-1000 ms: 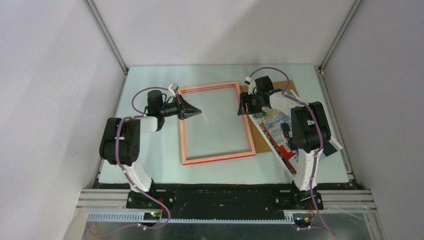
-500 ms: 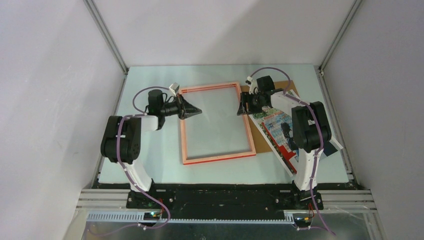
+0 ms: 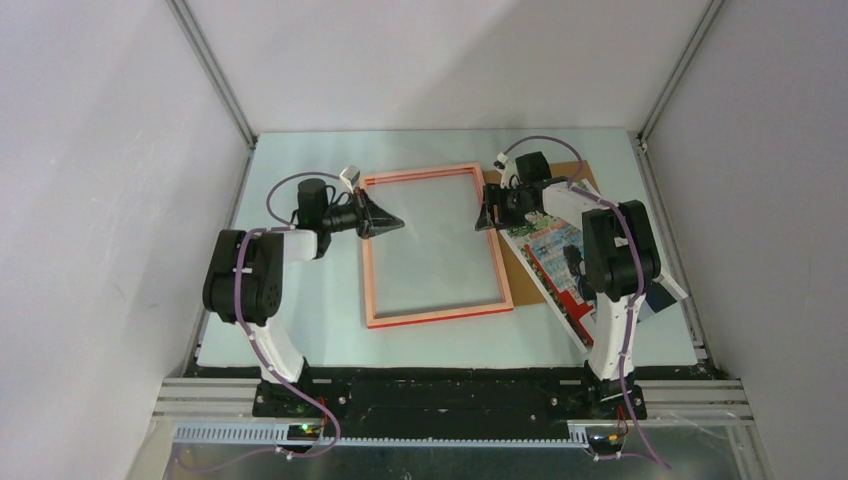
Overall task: Put the photo into the frame
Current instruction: Place the photo frame item in the photo frame.
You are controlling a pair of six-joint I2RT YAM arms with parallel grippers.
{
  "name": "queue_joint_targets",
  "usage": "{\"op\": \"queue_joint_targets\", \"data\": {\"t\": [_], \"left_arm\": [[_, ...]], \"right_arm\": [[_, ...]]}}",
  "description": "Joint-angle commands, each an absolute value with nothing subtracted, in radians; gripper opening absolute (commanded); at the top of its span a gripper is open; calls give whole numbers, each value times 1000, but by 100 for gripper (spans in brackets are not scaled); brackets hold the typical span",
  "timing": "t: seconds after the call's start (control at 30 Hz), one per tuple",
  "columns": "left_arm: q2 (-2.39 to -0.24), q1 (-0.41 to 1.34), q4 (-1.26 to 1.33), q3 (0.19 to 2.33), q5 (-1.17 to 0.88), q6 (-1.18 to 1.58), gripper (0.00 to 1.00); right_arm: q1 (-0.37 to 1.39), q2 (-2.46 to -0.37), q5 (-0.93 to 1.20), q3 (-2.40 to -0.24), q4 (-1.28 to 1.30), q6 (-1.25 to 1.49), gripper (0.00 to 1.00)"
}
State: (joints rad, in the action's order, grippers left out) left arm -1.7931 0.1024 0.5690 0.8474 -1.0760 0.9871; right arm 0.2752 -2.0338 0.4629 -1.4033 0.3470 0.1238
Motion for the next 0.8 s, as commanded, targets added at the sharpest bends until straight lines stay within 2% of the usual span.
{"op": "queue_joint_targets", "data": {"t": [0.0,0.13,0.77], "left_arm": [[-1772,121,572,877,-1096,931,0],[-1763,120,568,877,-1096,917,0],[-1732,126,564,869,-1099,889,0]], "right_arm": [[271,-2047,497,-1443,346,137,68],[266,-2052,516,-1445,345,143,71],[250,-2046,586,-1445,337,164,75]]}}
